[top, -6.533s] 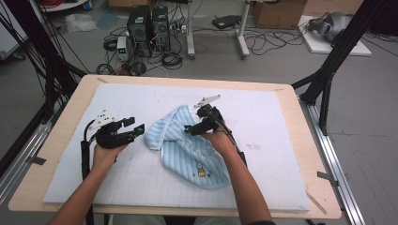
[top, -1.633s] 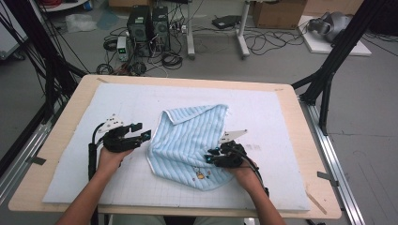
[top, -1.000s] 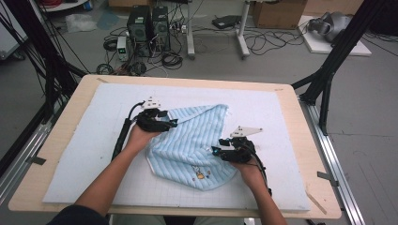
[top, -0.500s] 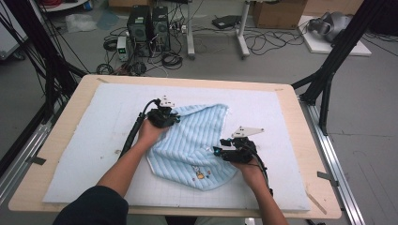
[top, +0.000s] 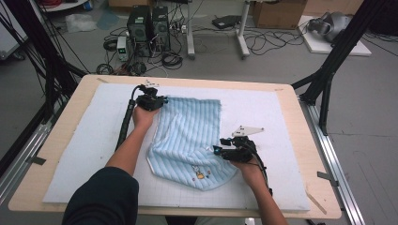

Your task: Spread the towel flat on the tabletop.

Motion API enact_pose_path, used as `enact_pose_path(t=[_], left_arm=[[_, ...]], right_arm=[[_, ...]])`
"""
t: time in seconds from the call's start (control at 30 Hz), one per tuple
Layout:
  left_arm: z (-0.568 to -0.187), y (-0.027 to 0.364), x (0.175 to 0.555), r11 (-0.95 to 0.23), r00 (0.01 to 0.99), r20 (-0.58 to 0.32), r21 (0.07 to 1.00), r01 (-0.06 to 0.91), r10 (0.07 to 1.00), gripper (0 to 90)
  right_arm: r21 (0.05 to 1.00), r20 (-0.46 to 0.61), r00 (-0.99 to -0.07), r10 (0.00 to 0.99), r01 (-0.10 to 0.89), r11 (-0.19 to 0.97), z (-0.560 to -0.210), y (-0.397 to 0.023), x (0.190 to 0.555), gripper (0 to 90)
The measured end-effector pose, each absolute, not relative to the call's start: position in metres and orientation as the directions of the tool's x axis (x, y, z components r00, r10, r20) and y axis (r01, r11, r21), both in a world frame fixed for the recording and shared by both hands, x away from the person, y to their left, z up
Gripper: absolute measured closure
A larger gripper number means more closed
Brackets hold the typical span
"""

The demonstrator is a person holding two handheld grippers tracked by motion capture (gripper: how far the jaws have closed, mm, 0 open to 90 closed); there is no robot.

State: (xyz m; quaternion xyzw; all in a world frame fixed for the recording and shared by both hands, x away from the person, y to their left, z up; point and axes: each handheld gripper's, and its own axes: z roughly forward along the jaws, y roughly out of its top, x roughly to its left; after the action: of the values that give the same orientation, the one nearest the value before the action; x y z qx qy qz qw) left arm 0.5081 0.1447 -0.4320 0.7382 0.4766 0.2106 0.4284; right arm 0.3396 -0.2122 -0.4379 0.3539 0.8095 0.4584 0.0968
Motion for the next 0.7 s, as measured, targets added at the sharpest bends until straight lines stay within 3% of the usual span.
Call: enact_pose_path(t=[0.03,0.1,0.5,0.7], left_arm=[[-0.433,0.146,0.508,-0.170,0.455,-0.108,0.832,0.528,0.884,74.4],[-0.432,0.147,0.505,-0.149,0.452,-0.129,0.835,0.529,0.883,53.5],[-0.413,0.160,0.474,-0.094,0.549,-0.182,0.895,0.437,0.816,28.3],[-0.409,0.167,0.454,-0.077,0.573,-0.191,0.909,0.410,0.797,26.1]], right_arm=[[0.810,0.164,-0.732,0.662,0.482,0.333,-0.438,-0.212,0.340,50.9],[0.810,0.155,-0.730,0.665,0.480,0.338,-0.437,-0.212,0.339,50.9],[0.816,0.151,-0.715,0.683,0.480,0.322,-0.437,-0.213,0.340,48.6],[0.819,0.146,-0.707,0.692,0.479,0.317,-0.436,-0.213,0.339,47.6]])
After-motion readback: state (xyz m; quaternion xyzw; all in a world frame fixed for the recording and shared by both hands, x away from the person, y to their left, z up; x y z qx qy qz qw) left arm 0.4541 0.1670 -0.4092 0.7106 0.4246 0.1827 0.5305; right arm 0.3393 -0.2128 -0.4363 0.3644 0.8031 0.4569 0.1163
